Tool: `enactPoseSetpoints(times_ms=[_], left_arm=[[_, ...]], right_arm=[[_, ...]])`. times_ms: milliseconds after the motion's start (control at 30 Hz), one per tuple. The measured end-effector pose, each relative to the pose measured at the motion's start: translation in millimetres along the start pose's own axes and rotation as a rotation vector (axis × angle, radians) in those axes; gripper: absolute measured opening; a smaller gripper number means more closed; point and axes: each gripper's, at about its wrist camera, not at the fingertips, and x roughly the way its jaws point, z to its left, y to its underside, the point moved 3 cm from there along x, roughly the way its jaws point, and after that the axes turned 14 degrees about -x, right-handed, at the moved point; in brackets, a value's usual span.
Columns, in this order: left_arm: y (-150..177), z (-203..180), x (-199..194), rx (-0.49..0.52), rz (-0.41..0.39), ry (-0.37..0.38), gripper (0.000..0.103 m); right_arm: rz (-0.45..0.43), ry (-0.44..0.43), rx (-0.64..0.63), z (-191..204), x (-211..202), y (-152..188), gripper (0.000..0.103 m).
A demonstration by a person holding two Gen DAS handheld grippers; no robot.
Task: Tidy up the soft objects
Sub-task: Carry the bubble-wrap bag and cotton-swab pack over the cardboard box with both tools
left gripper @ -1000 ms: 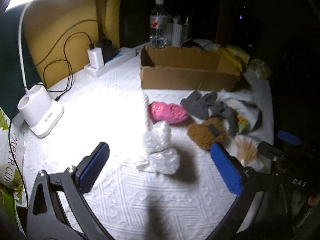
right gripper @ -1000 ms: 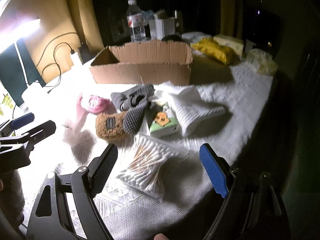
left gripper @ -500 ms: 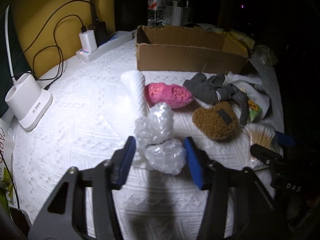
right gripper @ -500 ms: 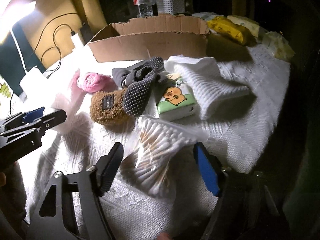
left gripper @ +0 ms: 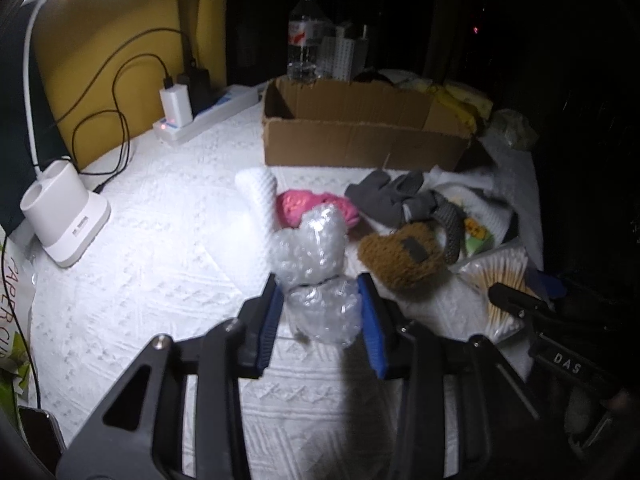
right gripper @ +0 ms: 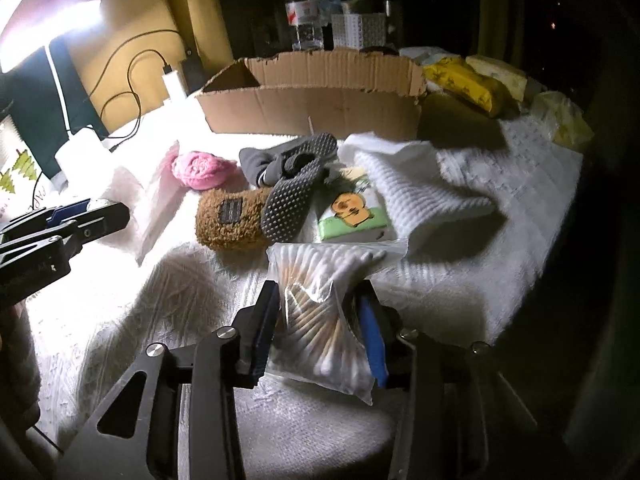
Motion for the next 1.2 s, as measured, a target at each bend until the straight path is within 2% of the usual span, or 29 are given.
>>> enactPoseSetpoints(times_ms=[700, 1200], left_arm=[[-33, -60, -21, 0.056, -0.064, 0.095, 0.038], [-67, -88, 9, 0.074, -0.042, 0.129, 0.038]], right_arm=[[-0.157, -0.034, -0.012, -40, -56, -41, 0.040], [-0.200, -0.040, -0.006, -77, -42, -76, 0.040]])
